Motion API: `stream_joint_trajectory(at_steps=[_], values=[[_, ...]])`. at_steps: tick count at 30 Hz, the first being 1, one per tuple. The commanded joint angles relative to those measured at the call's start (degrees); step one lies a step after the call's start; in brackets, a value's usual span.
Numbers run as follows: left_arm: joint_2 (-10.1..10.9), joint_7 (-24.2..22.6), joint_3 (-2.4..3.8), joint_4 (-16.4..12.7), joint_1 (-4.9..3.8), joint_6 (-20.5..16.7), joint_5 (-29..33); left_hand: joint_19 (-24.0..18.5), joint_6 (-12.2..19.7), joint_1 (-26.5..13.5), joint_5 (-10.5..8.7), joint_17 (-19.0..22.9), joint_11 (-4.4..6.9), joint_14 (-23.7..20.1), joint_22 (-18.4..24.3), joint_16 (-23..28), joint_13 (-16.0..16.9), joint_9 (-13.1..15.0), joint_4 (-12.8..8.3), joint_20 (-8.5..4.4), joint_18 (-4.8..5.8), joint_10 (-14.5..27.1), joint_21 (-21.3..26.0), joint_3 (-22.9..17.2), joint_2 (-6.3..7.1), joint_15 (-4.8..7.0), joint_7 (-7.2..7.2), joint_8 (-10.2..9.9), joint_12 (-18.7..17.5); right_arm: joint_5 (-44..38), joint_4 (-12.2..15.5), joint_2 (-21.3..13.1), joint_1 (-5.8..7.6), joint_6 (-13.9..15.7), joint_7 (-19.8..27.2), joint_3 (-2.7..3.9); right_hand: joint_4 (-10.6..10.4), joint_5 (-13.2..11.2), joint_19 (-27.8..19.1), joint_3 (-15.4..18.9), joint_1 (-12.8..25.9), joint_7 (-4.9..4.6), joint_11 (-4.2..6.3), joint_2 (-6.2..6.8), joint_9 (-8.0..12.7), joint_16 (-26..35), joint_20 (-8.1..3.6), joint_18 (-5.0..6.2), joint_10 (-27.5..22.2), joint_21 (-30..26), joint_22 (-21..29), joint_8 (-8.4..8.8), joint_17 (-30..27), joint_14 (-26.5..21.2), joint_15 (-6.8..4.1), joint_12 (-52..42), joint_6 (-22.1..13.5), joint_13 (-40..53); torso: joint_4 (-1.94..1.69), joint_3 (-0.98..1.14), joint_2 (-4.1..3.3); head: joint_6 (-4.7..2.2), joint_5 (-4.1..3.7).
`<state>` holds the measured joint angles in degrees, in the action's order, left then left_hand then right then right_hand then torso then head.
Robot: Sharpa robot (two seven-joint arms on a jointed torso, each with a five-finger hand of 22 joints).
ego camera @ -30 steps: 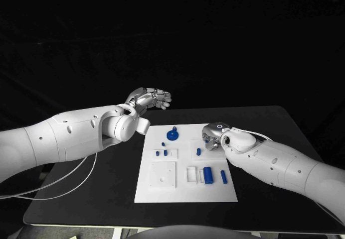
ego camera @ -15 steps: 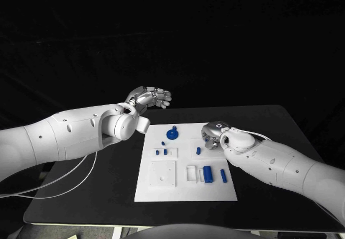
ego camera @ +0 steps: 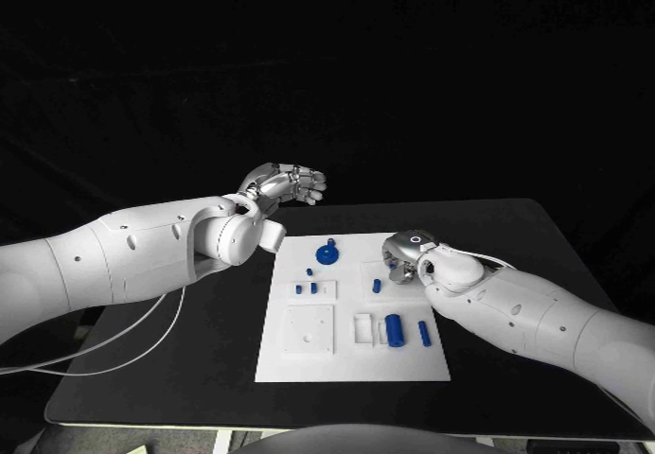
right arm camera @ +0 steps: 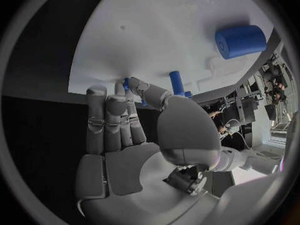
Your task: Assemble the parts on the task board
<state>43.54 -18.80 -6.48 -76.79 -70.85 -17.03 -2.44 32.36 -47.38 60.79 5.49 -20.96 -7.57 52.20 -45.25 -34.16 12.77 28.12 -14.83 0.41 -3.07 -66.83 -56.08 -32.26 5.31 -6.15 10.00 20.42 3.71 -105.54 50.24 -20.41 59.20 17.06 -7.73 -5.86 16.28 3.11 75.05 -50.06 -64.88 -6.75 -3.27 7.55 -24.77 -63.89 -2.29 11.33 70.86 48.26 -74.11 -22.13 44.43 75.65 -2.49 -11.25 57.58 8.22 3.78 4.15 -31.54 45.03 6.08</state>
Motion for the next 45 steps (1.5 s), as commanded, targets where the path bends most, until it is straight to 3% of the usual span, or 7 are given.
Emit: stream_joint_trajectory(at_steps=[1, 8, 19, 23, 31, 38, 45], values=[[-0.17, -0.65, 0.05, -0.04, -0.14, 0.57, 0.33, -0.27, 0.37, -0.06, 0.30, -0.10, 0.09, 0.25, -0.07, 0.26, -0.06, -0.09, -0.11, 0.16, -0.83, 0.32, 0.36, 0.29, -0.12, -0.16, -0.15, 0.28, 0.24, -0.84, 0.25, -0.14, -0.04, 2.89, 0.35, -0.02, -0.12, -0.30, 1.01, -0.19, -0.42, 0.14, 0.47, 0.20, -0.08, -0.28, -1.55, 3.67, 2.49, 0.37, -0.10, -0.27, -0.08, -0.85, -1.17, -0.18, 0.39, 0.12, -0.04, -0.04, 0.02, -0.01, -0.05], [-0.13, -0.74, 0.05, 0.03, -0.14, 0.53, 0.33, -0.25, 0.38, -0.03, 0.40, -0.19, 0.09, 0.30, -0.09, 0.35, -0.10, -0.12, -0.13, 0.17, -0.84, 0.30, 0.37, 0.28, -0.16, -0.16, -0.15, 0.33, 0.26, -0.56, 0.65, -0.49, -0.01, 4.29, 0.59, 0.24, -0.19, -0.31, 1.07, -0.20, -0.46, 0.20, 0.53, 0.36, -0.13, -0.35, -1.60, 3.67, 2.60, 0.46, -0.19, -0.33, -0.10, -0.81, -1.23, -0.21, 0.55, 0.30, -0.01, -0.04, 0.03, -0.09, 0.07], [0.03, -0.85, 0.05, 0.35, -0.15, 0.45, 0.33, -0.23, 0.39, -0.04, 0.44, -0.24, 0.09, 0.32, -0.10, 0.41, -0.12, -0.14, -0.12, 0.17, -0.84, 0.30, 0.38, 0.30, -0.17, -0.16, -0.14, 0.35, 0.26, -0.33, 3.64, -2.28, 0.98, 4.56, 0.42, 1.29, -0.25, -0.30, 1.14, -0.21, -0.49, 0.25, 0.58, 0.49, -0.17, -0.42, -1.65, 3.67, 2.70, 0.55, -0.26, -0.37, -0.11, -0.76, -1.27, -0.24, 0.66, 0.44, 0.11, -0.02, 0.03, -0.02, 0.39], [0.18, -0.85, 0.05, 0.40, -0.15, 0.42, 0.33, -0.22, 0.39, -0.06, 0.46, -0.28, 0.09, 0.34, -0.10, 0.44, -0.14, -0.15, -0.12, 0.18, -0.84, 0.30, 0.38, 0.31, -0.17, -0.16, -0.14, 0.36, 0.26, 0.13, 6.17, -3.78, 1.50, 4.50, 0.25, 1.76, -0.29, -0.30, 1.16, -0.26, -0.56, 0.29, 0.61, 0.58, -0.19, -0.46, -1.68, 3.67, 2.77, 0.59, -0.30, -0.40, -0.12, -0.75, -1.31, -0.26, 0.74, 0.53, 0.07, 0.00, 0.02, 0.05, 0.44], [0.42, -0.92, 0.05, 0.45, -0.23, 0.25, 0.33, -0.20, 0.40, -0.08, 0.48, -0.34, 0.09, 0.37, -0.11, 0.50, -0.16, -0.17, -0.12, 0.18, -0.84, 0.30, 0.39, 0.34, -0.17, -0.16, -0.14, 0.38, 0.27, 4.59, 13.33, -7.10, 1.73, 6.37, 1.24, 3.46, -0.37, -0.30, 1.19, -0.33, -0.60, 0.30, 0.63, 0.66, -0.20, -0.50, -1.71, 3.67, 2.81, 0.64, -0.35, -0.40, -0.13, -0.73, -1.33, -0.26, 0.78, 0.62, 0.23, 0.03, 0.04, 0.15, 1.11], [0.39, -1.10, 0.05, 0.94, -0.26, 0.11, 0.33, -0.19, 0.41, -0.09, 0.50, -0.39, 0.09, 0.40, -0.12, 0.55, -0.18, -0.19, -0.12, 0.18, -0.85, 0.29, 0.40, 0.35, -0.15, -0.16, -0.13, 0.40, 0.28, 9.35, 19.26, -7.41, 1.48, 6.84, 4.23, 3.52, -0.50, -0.30, 1.24, -0.41, -0.61, 0.28, 0.64, 0.61, -0.19, -0.50, -1.73, 3.67, 2.80, 0.67, -0.38, -0.36, -0.16, -0.74, -1.34, -0.23, 0.75, 0.70, 0.16, 0.13, 0.00, 0.25, 2.28], [0.24, -1.24, 0.05, 1.46, -0.28, 0.01, 0.36, -0.17, 0.41, -0.10, 0.51, -0.44, 0.10, 0.43, -0.12, 0.59, -0.20, -0.20, -0.13, 0.18, -0.85, 0.27, 0.41, 0.36, -0.15, -0.15, -0.14, 0.42, 0.29, 10.21, 21.94, -6.23, 0.60, 6.01, 4.88, 3.49, -0.64, -0.31, 1.30, -0.44, -0.53, 0.25, 0.62, 0.50, -0.19, -0.50, -1.76, 3.67, 2.76, 0.72, -0.42, -0.31, -0.20, -0.77, -1.33, -0.18, 0.70, 0.79, 0.08, 0.00, 0.02, 0.72, 3.71]])
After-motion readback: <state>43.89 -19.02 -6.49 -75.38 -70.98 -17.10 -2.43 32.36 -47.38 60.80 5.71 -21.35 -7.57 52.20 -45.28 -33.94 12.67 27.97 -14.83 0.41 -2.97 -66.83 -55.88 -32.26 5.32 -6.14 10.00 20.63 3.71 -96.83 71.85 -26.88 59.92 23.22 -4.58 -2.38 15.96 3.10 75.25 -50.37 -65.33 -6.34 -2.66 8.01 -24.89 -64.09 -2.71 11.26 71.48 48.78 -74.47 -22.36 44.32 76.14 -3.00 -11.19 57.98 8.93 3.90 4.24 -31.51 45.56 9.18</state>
